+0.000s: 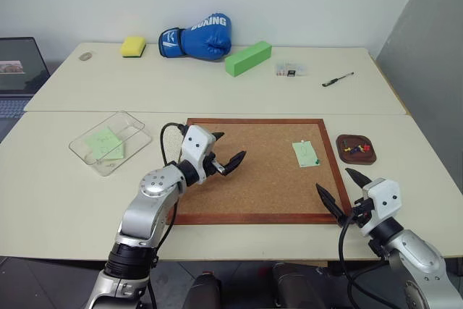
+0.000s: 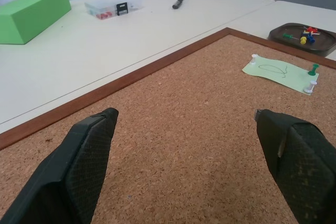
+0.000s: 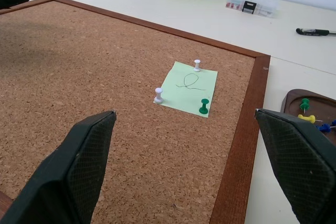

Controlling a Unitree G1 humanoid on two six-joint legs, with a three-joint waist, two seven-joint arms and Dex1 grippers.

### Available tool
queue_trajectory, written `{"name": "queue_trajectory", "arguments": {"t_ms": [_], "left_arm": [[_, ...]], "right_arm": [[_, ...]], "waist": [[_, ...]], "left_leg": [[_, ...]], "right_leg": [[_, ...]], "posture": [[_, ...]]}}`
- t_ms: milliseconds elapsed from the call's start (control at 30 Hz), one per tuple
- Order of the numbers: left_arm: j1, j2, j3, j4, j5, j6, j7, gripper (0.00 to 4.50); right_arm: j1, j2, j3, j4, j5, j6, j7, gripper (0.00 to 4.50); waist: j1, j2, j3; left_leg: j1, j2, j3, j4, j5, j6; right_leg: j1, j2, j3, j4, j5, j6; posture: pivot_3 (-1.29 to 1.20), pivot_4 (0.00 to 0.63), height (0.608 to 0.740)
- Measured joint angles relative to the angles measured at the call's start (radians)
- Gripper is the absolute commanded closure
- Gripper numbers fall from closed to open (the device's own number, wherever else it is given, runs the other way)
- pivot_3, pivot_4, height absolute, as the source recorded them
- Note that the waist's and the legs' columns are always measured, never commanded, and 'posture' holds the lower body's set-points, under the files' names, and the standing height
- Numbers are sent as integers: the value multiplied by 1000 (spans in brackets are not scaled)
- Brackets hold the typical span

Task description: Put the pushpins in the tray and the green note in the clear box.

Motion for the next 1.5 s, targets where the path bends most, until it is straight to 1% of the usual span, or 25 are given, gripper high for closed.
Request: {"name": "queue_trajectory", "arguments": {"t_ms": [267,733,967,1133,1167,1200,1333,1400,1500], "left_arm": [[-4,15,2,16,28,-9,17,58],[-38,2,4,47,12,-28,13,58],[-105,-10,-15,56,-9,-16,-49,58],[-127,-12,-64,66,-18,28,-93,58],[-134,-12,-72,75,-18,29,-99,224],[-141,-14,-78,84,-17,29,-109,224],[-179,-23,-104,138,2,25,-123,994],[-191,-24,-119,164,16,16,-132,1451],[-192,-28,-140,197,38,-17,-145,1966]], "right_arm": [[-1,0,0,0,-1,-1,0,0],[5,-1,0,-9,-2,2,0,0],[46,-3,-9,-84,15,31,-8,0],[81,5,-12,-120,19,46,-30,0],[85,6,-12,-129,19,48,-36,0],[88,10,-14,-138,20,50,-42,0],[92,17,-28,-163,23,70,-67,0],[80,18,-31,-164,24,84,-76,0],[57,16,-31,-167,23,113,-90,0]], "waist": [[0,0,0],[2,0,0],[6,0,0],[6,0,0],[6,0,0],[6,0,0],[6,0,0],[6,0,0],[6,0,0]], "left_leg": [[0,0,0,0,0,0],[0,0,0,0,0,0],[0,0,0,0,0,0],[0,0,0,0,0,0],[0,0,0,0,0,0],[0,0,0,0,0,0],[0,0,0,1,0,0],[0,0,0,1,0,0],[0,0,0,0,0,0]], "right_leg": [[0,0,0,0,0,0],[0,0,0,0,0,0],[0,0,0,0,0,0],[0,0,0,0,0,0],[0,0,0,0,0,0],[0,0,0,0,0,0],[0,0,0,0,0,0],[0,0,0,0,0,0],[0,0,0,0,0,0]], "posture": [[0,150,740],[0,150,740],[0,150,740],[0,150,740],[0,150,740],[0,150,740],[0,150,740],[0,150,740],[0,150,740]]}}
